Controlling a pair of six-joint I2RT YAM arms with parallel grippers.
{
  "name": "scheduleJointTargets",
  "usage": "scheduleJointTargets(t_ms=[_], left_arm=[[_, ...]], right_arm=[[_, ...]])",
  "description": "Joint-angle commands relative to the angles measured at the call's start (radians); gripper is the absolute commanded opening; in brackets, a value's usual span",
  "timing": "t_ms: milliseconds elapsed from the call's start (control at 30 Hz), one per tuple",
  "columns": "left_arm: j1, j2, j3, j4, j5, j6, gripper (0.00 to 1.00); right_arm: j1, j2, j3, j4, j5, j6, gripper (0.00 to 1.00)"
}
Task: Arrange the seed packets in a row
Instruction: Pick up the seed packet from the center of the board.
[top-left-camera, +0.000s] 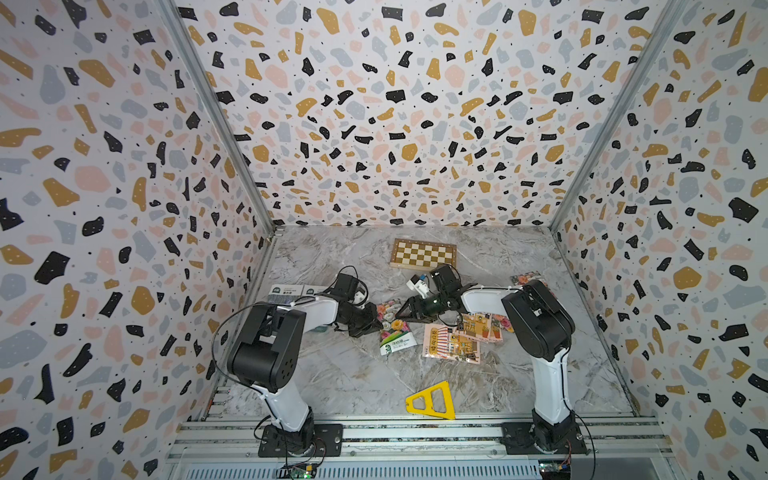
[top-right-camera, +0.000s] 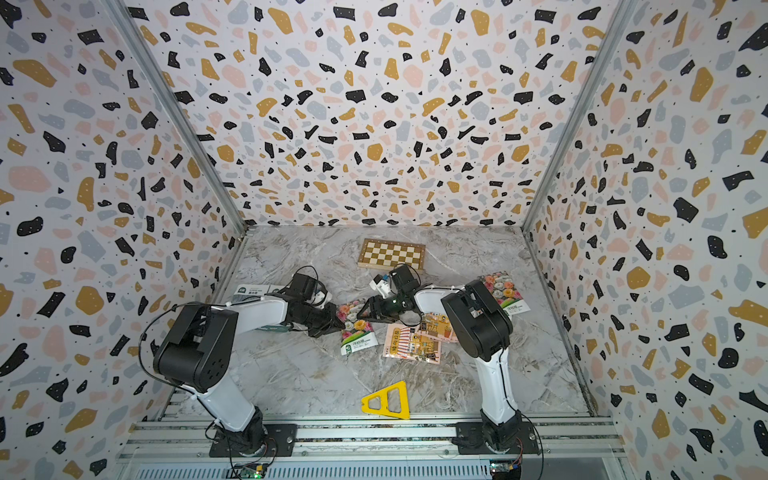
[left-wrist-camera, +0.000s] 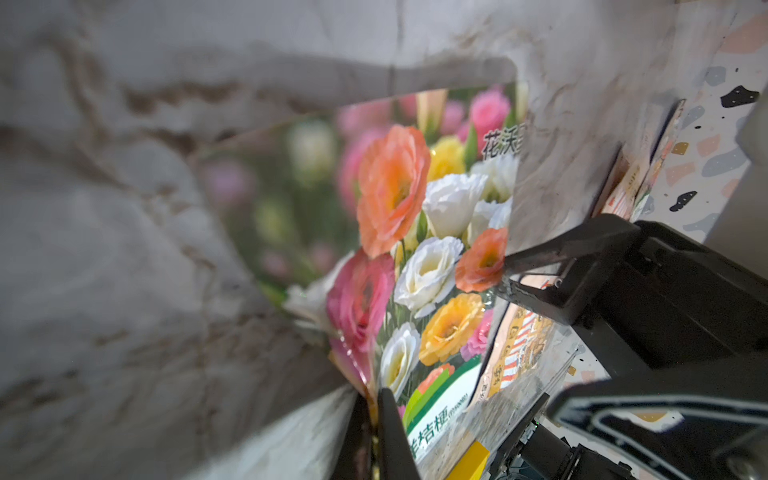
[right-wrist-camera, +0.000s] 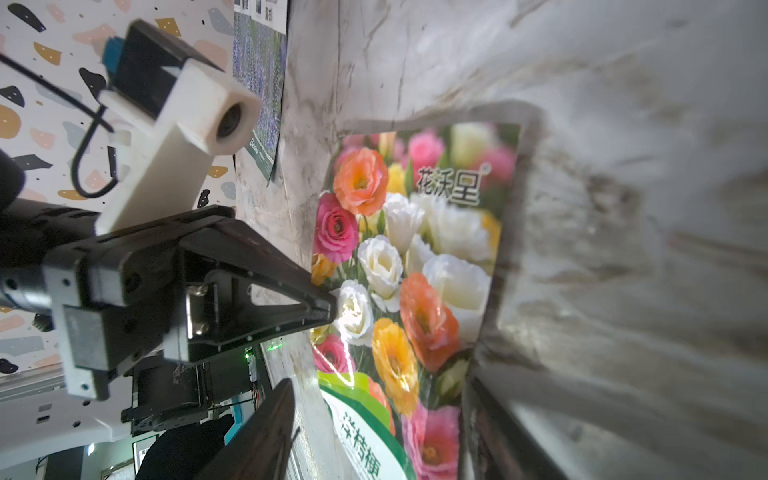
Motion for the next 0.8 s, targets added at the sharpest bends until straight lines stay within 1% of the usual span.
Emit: scheduleJointTargets(t_ms=[0,167,267,367,433,467,500,533,700,767], left_arm=[[0.002,-0.058,0.028,-0.016,0.070,0.042,0.01],[0.002,-0.085,0.049,-0.036,0.108,0.067,0.01],[0.004,-0.094,0.062,-0.066,0.088,0.092,0.01],[0.004,-0.084,0.079,-0.098,0.089,0.117,0.01],[0.004,-0.080,0.090,-0.123,0.082,0.135,0.01],[0.005,-0.077,0.102,-0.147,0.081,0.150,0.01],[0.006,-0.076,0.120,-0.180,0.080,0.169,0.01],[0.006,-0.075,0.133,-0.206,0.070,0.188,0.02],[0.008,-0.092,0.196,-0.357,-0.036,0.288,0.02],[0.010,-0.101,0.209,-0.385,-0.051,0.308,0.04]], right_arm=[[-0.013,-0.055,-0.003,-0.027,0.028,-0.017,0.65],[-0.012,-0.058,0.009,-0.015,-0.006,-0.017,0.67],[-0.011,-0.071,0.012,-0.002,-0.035,-0.017,0.67],[-0.011,-0.091,0.011,0.024,-0.078,-0.019,0.63],[-0.012,-0.106,0.009,0.033,-0.097,-0.023,0.58],[-0.012,-0.112,0.011,0.034,-0.101,-0.027,0.53],[-0.012,-0.119,0.010,0.035,-0.102,-0.030,0.45],[-0.011,-0.125,0.004,0.041,-0.100,-0.029,0.41],[-0.012,-0.147,-0.020,0.063,-0.088,-0.027,0.24],[-0.011,-0.153,-0.022,0.063,-0.083,-0.029,0.18]])
